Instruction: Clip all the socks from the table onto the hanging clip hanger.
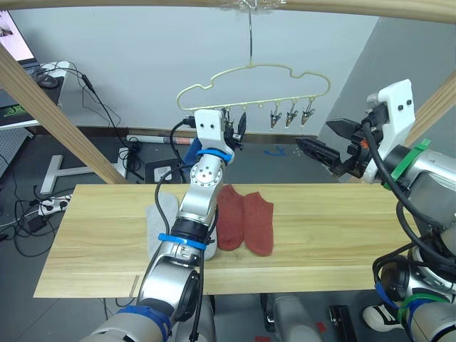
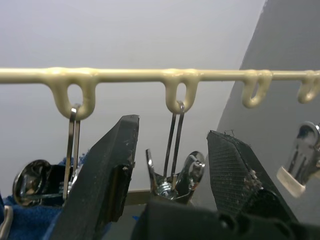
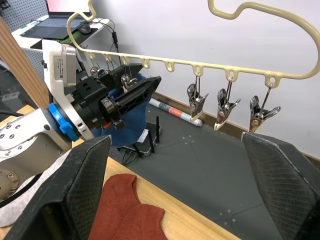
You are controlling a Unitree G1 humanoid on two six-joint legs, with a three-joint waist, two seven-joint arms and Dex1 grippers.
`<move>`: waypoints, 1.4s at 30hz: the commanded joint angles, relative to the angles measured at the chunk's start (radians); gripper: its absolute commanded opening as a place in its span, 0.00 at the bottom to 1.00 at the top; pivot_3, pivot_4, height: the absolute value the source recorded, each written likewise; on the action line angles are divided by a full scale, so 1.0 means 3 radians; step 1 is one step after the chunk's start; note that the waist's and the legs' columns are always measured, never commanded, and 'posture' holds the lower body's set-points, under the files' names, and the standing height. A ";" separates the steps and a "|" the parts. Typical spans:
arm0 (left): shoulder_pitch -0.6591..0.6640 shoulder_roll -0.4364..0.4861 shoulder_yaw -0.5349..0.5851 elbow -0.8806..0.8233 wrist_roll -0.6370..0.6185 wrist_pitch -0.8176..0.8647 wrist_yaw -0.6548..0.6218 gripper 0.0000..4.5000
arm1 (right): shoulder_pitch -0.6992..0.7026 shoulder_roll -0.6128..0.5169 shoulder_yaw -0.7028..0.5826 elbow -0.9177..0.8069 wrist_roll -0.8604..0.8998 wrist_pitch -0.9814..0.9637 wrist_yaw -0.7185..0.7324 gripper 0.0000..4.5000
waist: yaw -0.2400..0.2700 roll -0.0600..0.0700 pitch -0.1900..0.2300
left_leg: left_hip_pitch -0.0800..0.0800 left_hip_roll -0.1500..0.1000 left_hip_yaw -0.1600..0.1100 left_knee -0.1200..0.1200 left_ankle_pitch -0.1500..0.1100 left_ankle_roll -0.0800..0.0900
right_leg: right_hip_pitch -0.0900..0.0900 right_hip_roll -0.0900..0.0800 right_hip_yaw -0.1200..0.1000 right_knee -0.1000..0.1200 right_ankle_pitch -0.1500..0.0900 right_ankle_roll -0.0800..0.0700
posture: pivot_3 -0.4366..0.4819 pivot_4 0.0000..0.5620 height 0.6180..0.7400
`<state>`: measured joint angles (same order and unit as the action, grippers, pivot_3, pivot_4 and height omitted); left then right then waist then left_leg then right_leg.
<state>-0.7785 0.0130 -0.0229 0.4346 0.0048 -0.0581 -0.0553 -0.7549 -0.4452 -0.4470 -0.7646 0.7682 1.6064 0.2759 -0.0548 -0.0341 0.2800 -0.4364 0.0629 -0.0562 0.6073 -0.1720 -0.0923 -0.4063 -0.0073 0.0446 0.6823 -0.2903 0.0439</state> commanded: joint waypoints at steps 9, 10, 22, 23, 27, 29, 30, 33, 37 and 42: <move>-0.0060 -0.0019 0.0050 -0.0049 -0.0037 0.0003 -0.0023 0.06 | 0.0012 -0.0020 -0.0069 -0.0064 -0.0008 0.0005 -0.0014 0.98 | 0.0000 0.0000 0.0000 | 0.0000 0.0000 0.0000 0.0000 0.0000 0.0000 | 0.0000 0.0000 0.0000 0.0000 0.0000 0.0000 | 0.36 0.46 1.00; -0.0063 -0.0017 0.0059 -0.0055 -0.0043 0.0018 -0.0017 0.06 | 0.0024 -0.0028 -0.0057 -0.0054 -0.0013 0.0004 -0.0012 0.98 | 0.0000 0.0000 0.0000 | 0.0000 0.0000 0.0000 0.0000 0.0000 0.0000 | 0.0000 0.0000 0.0000 0.0000 0.0000 0.0000 | 0.37 0.46 1.00; -0.0071 -0.0025 0.0413 -0.0737 -0.1142 0.1246 -0.0679 0.06 | 0.0701 -0.1069 0.1597 0.0406 -0.0601 -0.1033 0.0435 0.99 | -0.0002 0.0000 0.0000 | 0.0000 0.0000 0.0000 0.0000 0.0000 0.0000 | 0.0000 0.0000 0.0000 -0.0002 -0.0001 0.0002 | 0.40 0.44 1.00; -0.0084 -0.0010 0.0429 -0.0776 -0.1206 0.1337 -0.0714 0.06 | 0.0739 -0.1124 0.1734 0.0472 -0.0673 -0.1156 0.0487 0.99 | -0.0005 0.0000 0.0000 | 0.0000 0.0000 0.0001 0.0000 0.0000 0.0000 | 0.0000 0.0000 0.0000 -0.0004 -0.0001 0.0002 | 0.40 0.44 1.00; -0.0146 0.0014 0.0514 -0.0879 -0.1488 0.1698 -0.0820 0.06 | 0.0794 -0.1132 0.2343 0.0902 -0.1101 -0.1737 0.0638 0.99 | -0.0006 0.0000 0.0000 | 0.0001 0.0000 0.0003 0.0001 0.0000 0.0000 | 0.0000 0.0000 0.0002 -0.0004 -0.0001 0.0002 | 0.41 0.42 1.00; -0.0159 0.0026 0.0546 -0.0940 -0.1588 0.1835 -0.0826 0.06 | 0.0767 -0.1036 0.2586 0.1143 -0.1288 -0.1964 0.0697 0.99 | -0.0006 0.0000 0.0000 | 0.0001 0.0000 0.0002 0.0002 0.0000 -0.0001 | 0.0000 0.0000 0.0001 -0.0004 -0.0004 0.0008 | 0.41 0.42 1.00; -0.0165 0.0034 0.0557 -0.0970 -0.1631 0.1902 -0.0823 0.06 | 0.0739 -0.0994 0.2695 0.1256 -0.1376 -0.2068 0.0737 0.99 | -0.0006 0.0000 0.0000 | 0.0001 0.0000 0.0002 0.0002 0.0000 -0.0001 | 0.0000 0.0000 0.0002 -0.0004 -0.0007 0.0015 | 0.41 0.42 1.00; -0.0184 0.0057 0.0580 -0.1026 -0.1708 0.2029 -0.0811 0.06 | 0.0638 -0.0850 0.2895 0.1549 -0.1568 -0.2280 0.0852 0.99 | -0.0005 0.0000 0.0000 | 0.0000 0.0000 0.0002 0.0002 0.0001 -0.0001 | 0.0000 0.0000 0.0002 -0.0004 -0.0006 0.0014 | 0.42 0.42 1.00; -0.0214 0.0082 0.0627 -0.1063 -0.1782 0.2139 -0.0786 0.06 | 0.0470 -0.0610 0.3097 0.2002 -0.1807 -0.2556 0.1032 0.99 | 0.0001 0.0000 0.0000 | 0.0000 0.0001 0.0002 0.0002 0.0001 -0.0002 | 0.0000 0.0000 0.0001 -0.0003 0.0001 0.0003 | 0.43 0.41 1.00; -0.0228 0.0102 0.0676 -0.1091 -0.1843 0.2269 -0.0756 0.06 | 0.0309 -0.0348 0.3254 0.2505 -0.2062 -0.2817 0.1199 0.99 | 0.0013 0.0000 0.0000 | 0.0000 0.0001 0.0000 0.0002 0.0001 -0.0002 | 0.0000 0.0000 0.0000 -0.0003 0.0001 0.0003 | 0.45 0.41 1.00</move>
<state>-0.8230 0.0411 0.1733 0.1597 -0.5200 0.6137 -0.2837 -0.6474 -0.5591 0.5181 -0.0374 0.1800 0.8014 0.6113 -0.0510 -0.0342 0.2801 -0.4363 0.0630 -0.0561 0.6079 -0.1717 -0.0930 -0.4062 -0.0074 0.0445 0.6814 -0.2900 0.0447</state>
